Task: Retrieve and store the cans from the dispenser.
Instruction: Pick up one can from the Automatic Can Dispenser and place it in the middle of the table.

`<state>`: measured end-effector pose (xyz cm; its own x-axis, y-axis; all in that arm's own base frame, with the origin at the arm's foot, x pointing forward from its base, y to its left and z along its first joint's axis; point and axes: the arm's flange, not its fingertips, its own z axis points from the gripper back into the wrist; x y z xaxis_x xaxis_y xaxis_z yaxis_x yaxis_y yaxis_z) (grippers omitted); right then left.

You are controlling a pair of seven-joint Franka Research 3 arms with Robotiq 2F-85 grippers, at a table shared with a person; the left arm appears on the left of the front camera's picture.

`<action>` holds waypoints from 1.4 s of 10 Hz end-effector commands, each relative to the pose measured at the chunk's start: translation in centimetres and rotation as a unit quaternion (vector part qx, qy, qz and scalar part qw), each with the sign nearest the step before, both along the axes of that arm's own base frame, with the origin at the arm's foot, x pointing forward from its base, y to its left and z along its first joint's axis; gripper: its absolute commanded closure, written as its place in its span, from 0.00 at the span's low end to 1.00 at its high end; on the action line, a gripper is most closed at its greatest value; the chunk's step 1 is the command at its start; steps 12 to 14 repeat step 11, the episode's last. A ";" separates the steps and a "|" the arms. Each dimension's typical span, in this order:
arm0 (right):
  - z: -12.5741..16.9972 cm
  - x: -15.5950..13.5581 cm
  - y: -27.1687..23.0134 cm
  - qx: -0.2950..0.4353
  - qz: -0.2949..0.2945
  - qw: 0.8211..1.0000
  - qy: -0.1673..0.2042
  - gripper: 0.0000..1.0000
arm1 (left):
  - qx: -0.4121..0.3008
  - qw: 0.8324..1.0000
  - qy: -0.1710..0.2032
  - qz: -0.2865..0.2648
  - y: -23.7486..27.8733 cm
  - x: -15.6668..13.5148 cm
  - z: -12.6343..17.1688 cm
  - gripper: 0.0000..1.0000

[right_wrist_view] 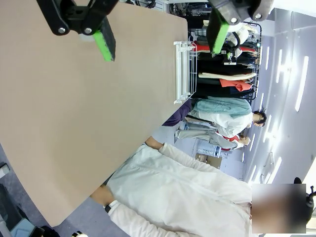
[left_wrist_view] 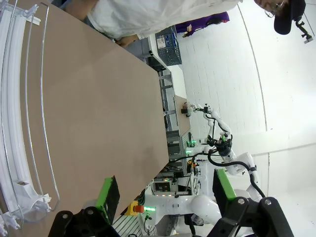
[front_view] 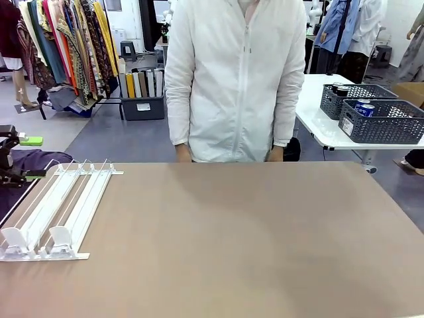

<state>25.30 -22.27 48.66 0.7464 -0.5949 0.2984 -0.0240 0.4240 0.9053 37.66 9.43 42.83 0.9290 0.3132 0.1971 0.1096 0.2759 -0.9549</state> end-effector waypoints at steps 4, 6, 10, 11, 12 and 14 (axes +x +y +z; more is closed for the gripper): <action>0.2 0.3 0.0 0.006 -0.001 1.000 -0.020 0.00 | -0.002 1.000 0.006 -0.003 0.1 -0.1 0.5 0.00; 0.2 0.3 0.0 0.006 -0.001 1.000 -0.020 0.00 | -0.002 1.000 0.006 -0.003 0.1 -0.1 0.5 0.00; 0.2 0.3 0.0 0.006 -0.001 1.000 -0.020 0.00 | -0.002 1.000 0.006 -0.003 0.1 -0.1 0.5 0.00; 0.2 0.3 0.0 0.006 -0.001 1.000 -0.020 0.00 | -0.002 1.000 0.006 -0.003 0.1 -0.1 0.5 0.00; 0.2 0.3 0.0 0.006 -0.001 1.000 -0.020 0.00 | -0.002 1.000 0.006 -0.003 0.1 -0.1 0.5 0.00; 0.2 0.3 0.0 0.006 -0.001 1.000 -0.020 0.00 | -0.002 1.000 0.006 -0.003 0.1 -0.1 0.5 0.00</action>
